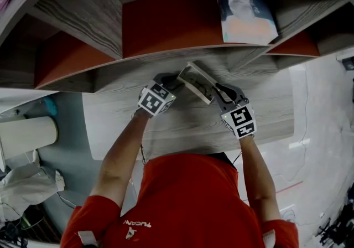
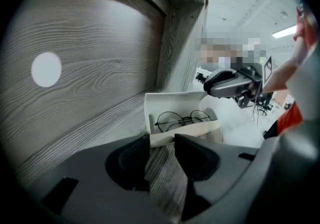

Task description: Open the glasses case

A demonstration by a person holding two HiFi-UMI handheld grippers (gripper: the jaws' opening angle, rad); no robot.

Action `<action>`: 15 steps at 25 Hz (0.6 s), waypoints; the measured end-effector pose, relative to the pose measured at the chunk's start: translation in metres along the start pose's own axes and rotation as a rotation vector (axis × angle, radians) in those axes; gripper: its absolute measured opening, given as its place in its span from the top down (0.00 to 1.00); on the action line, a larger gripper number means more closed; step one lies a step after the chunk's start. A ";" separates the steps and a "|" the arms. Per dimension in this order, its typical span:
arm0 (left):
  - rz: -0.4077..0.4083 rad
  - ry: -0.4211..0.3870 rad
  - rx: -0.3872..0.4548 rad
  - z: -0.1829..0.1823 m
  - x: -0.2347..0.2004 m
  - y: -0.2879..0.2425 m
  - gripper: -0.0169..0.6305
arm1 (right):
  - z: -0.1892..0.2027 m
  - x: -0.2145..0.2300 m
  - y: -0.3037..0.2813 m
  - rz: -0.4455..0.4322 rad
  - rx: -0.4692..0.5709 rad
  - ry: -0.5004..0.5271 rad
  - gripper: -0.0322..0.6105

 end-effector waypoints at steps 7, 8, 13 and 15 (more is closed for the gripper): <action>-0.009 0.001 -0.006 0.000 0.001 0.000 0.74 | 0.004 0.029 0.001 0.085 0.045 -0.078 0.92; -0.009 0.002 -0.007 -0.001 0.001 0.000 0.74 | 0.006 0.034 0.001 0.089 0.060 -0.112 0.92; -0.007 0.007 -0.005 -0.001 0.001 0.000 0.74 | 0.015 0.056 0.001 0.081 0.115 -0.263 0.91; -0.004 0.008 -0.006 0.000 0.001 0.000 0.74 | 0.018 0.060 0.000 0.069 0.130 -0.319 0.91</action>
Point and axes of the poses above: the fingertips, and each gripper's own axes: y backward along the fingers, x to its right, z out of its underside, the point moved 10 cm from there along y, backward along the fingers, and after that the axes turned 12 degrees about -z, right-handed, at the moved point
